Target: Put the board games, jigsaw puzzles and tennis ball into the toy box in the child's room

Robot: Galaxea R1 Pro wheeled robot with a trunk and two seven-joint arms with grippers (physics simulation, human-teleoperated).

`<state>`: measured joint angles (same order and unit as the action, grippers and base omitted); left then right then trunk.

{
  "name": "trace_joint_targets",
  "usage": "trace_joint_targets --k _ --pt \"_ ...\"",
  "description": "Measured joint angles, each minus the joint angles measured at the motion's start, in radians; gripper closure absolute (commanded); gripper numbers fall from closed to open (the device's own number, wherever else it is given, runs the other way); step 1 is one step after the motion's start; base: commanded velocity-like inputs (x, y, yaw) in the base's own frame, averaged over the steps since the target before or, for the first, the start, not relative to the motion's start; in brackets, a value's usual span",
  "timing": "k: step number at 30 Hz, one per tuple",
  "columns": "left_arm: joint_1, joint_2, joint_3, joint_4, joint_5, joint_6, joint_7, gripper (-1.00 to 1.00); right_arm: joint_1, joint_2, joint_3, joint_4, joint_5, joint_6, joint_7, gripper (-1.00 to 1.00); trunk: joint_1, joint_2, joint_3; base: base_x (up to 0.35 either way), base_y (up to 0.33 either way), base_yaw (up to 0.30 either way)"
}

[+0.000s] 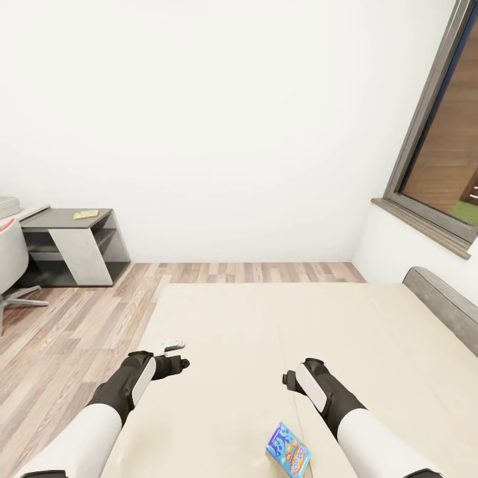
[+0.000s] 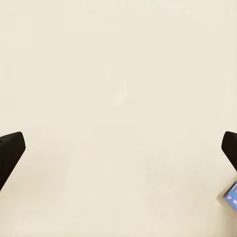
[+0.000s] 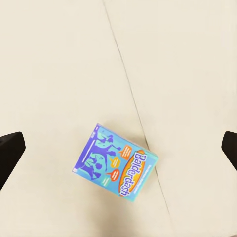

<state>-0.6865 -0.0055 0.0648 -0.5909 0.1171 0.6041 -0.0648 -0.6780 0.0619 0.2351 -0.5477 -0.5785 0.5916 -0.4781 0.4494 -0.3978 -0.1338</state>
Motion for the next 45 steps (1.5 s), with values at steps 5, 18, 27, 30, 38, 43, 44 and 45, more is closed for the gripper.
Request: trace_joint_targets --k 5,18,27,30,38,43,44,45 --pt "0.000 0.000 0.000 0.000 0.000 0.000 0.000 -1.00 0.000 -0.001 0.000 0.000 0.000 0.001 0.000 -1.00 0.000 0.000 -0.004 0.000 0.000 0.000" --pt "0.000 0.002 0.001 0.000 -0.001 -0.001 -0.001 -1.00 -0.001 0.000 0.000 0.000 0.000 0.003 0.000 -1.00 0.000 0.000 -0.024 0.000 0.000 0.000" --pt "0.000 0.003 0.001 0.000 -0.001 -0.001 -0.001 -1.00 -0.001 0.000 0.000 0.000 0.000 0.003 0.000 -1.00 0.000 0.000 -0.039 0.000 0.000 0.000" --pt "0.000 0.003 0.001 0.000 -0.001 -0.001 -0.002 -1.00 -0.001 0.000 0.000 0.000 0.000 0.003 0.000 -1.00 0.000 0.000 -0.043 0.000 0.000 0.000" --pt "0.000 0.003 0.001 0.000 -0.002 -0.001 -0.002 -1.00 -0.001 0.000 0.000 0.000 0.000 0.003 0.000 -1.00 0.000 0.000 -0.056 0.000 0.000 0.000" --pt "0.000 0.006 0.003 0.000 -0.002 -0.001 -0.002 -1.00 -0.001 0.000 0.000 0.000 0.000 0.003 0.000 -1.00 0.000 0.000 -0.065 0.000 0.000 0.000" --pt "0.000 0.006 0.003 0.000 -0.002 -0.001 -0.002 -1.00 -0.001 0.000 0.000 0.000 0.000 0.003 0.000 -1.00 0.000 0.000 -0.066 0.000 0.000 0.000" --pt "0.000 0.007 0.003 0.000 -0.002 -0.001 -0.003 -1.00 -0.001 0.000 0.000 0.000 0.000 0.003 0.000 -1.00 0.000 0.000 -0.068 0.000 0.000 0.000"
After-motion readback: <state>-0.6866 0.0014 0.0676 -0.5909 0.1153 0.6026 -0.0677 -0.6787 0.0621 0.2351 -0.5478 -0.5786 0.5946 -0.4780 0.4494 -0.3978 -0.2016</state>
